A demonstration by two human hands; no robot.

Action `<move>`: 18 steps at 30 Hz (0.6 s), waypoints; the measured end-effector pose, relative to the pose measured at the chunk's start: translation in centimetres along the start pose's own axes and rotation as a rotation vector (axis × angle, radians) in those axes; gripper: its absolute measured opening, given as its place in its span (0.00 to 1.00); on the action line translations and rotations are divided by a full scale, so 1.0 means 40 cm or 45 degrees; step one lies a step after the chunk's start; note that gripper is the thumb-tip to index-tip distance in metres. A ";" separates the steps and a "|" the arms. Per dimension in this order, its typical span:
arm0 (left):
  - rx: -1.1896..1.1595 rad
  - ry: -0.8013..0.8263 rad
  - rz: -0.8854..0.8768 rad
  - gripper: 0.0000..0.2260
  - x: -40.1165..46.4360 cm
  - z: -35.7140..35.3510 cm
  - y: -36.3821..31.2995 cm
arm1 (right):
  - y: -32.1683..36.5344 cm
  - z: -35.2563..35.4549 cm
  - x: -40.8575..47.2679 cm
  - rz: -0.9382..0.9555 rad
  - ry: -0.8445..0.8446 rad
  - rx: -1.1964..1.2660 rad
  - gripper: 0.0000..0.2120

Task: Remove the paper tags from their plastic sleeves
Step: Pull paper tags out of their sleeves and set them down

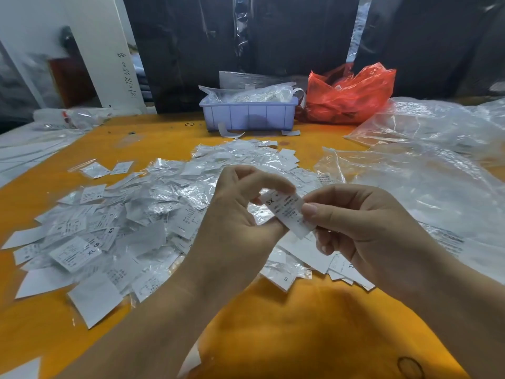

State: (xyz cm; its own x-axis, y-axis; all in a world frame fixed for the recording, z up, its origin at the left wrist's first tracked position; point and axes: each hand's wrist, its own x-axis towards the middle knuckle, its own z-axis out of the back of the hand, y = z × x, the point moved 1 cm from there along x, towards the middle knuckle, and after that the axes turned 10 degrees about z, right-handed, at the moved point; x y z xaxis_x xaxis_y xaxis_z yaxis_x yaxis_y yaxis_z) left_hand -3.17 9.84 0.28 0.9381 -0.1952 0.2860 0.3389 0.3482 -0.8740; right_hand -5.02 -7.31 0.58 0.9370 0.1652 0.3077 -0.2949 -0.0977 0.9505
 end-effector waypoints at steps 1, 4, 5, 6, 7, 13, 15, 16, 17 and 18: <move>-0.003 -0.002 0.054 0.16 0.002 0.002 0.003 | 0.001 0.000 0.001 0.002 -0.005 0.020 0.06; -0.134 0.103 0.339 0.24 0.013 0.004 0.011 | 0.001 0.002 0.003 0.008 -0.025 0.055 0.03; -0.231 0.185 0.439 0.25 0.017 0.002 0.013 | 0.002 0.001 0.002 0.013 -0.017 0.063 0.03; -0.318 0.268 0.516 0.26 0.019 -0.002 0.014 | 0.003 0.000 0.001 0.026 0.001 0.074 0.03; -0.387 0.336 0.566 0.26 0.019 -0.005 0.016 | 0.005 -0.003 -0.001 0.038 0.021 0.084 0.03; -0.536 0.457 0.461 0.14 0.015 0.003 0.010 | 0.008 -0.004 -0.004 0.058 0.072 0.081 0.05; -0.577 0.382 0.417 0.10 0.018 0.009 0.014 | 0.007 -0.004 -0.003 0.045 0.033 0.055 0.04; -0.617 0.350 0.414 0.09 0.019 0.011 0.015 | 0.005 -0.004 -0.002 0.039 0.001 0.043 0.04; -0.654 0.325 0.416 0.09 0.021 0.014 0.015 | 0.004 -0.003 -0.001 0.029 -0.037 0.033 0.05; -0.677 0.300 0.418 0.11 0.022 0.016 0.016 | 0.003 -0.001 -0.001 0.017 -0.072 0.025 0.05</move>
State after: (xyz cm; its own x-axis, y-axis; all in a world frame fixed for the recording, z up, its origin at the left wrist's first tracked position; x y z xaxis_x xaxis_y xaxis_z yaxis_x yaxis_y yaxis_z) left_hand -2.08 10.47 0.23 0.9257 -0.3720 -0.0688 -0.0995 -0.0638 -0.9930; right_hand -5.10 -7.27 0.70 0.9423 0.1078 0.3171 -0.3044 -0.1192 0.9451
